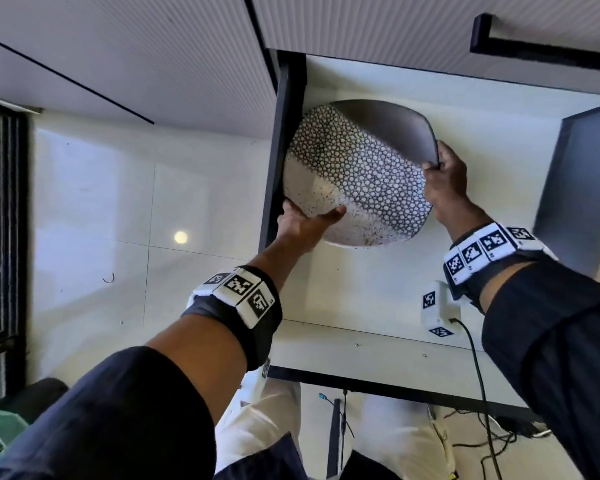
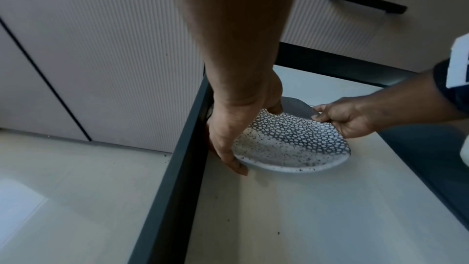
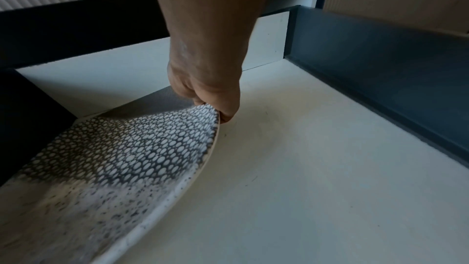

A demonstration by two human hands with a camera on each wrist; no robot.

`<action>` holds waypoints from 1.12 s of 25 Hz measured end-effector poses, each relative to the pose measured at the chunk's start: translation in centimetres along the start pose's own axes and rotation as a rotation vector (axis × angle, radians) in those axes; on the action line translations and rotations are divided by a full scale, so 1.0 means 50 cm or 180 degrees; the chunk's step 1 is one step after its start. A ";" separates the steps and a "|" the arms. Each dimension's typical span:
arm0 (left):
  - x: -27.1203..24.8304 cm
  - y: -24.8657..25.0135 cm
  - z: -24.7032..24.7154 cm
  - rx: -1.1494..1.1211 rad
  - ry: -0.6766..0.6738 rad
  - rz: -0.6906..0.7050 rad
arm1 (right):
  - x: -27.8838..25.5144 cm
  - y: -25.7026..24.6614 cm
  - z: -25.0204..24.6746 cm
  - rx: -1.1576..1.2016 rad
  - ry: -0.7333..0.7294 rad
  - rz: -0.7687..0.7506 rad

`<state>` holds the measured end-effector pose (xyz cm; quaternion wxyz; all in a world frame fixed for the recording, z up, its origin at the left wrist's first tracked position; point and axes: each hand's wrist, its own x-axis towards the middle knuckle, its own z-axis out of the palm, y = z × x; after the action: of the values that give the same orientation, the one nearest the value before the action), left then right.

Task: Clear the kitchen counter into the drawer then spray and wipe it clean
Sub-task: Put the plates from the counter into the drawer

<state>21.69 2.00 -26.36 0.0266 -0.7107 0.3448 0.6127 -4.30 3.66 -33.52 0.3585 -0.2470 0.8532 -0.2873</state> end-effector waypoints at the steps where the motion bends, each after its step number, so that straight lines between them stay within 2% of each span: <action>1: 0.004 0.006 0.001 -0.0160 -0.0001 -0.0002 | 0.003 0.001 0.003 -0.0033 0.0052 -0.0029; 3: 0.013 0.018 0.000 -0.0533 0.0019 0.0030 | 0.014 0.005 0.007 -0.0107 0.0034 -0.0027; 7: 0.022 0.022 -0.008 -0.0745 -0.0018 0.0009 | 0.019 0.011 0.009 -0.0387 -0.0225 0.0411; 10: 0.002 0.031 -0.008 -0.0735 -0.0088 0.0142 | -0.015 -0.007 0.000 -0.0707 -0.0413 0.0514; 12: -0.033 0.044 -0.008 -0.0489 -0.0066 0.0394 | -0.048 -0.031 -0.021 -0.0801 -0.0588 0.0455; 15: -0.109 0.086 -0.007 0.0098 0.0021 0.0918 | -0.104 -0.092 -0.081 -0.0849 -0.0583 -0.0036; 19: -0.247 0.183 0.008 0.0352 0.0188 0.2035 | -0.221 -0.221 -0.215 -0.0089 -0.0691 -0.1035; 21: -0.310 0.244 0.023 0.0356 0.0404 0.2603 | -0.267 -0.292 -0.300 0.0026 -0.0685 -0.1519; 23: -0.387 0.329 0.047 0.0433 0.0529 0.3152 | -0.282 -0.365 -0.412 0.0094 -0.0347 -0.1907; 24: -0.391 0.348 0.049 0.0518 0.0473 0.3264 | -0.275 -0.381 -0.433 0.0189 -0.0201 -0.1955; 27: -0.437 0.448 0.066 0.0724 0.0633 0.3689 | -0.223 -0.427 -0.547 0.0092 0.0800 -0.2210; 28: -0.444 0.482 0.069 0.0737 0.0707 0.3760 | -0.198 -0.434 -0.574 -0.0109 0.1005 -0.2223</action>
<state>5.90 -4.60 1.78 -0.2766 -0.4515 0.7457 0.4046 -15.11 3.40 2.17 0.0990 -0.4815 0.7671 -0.4123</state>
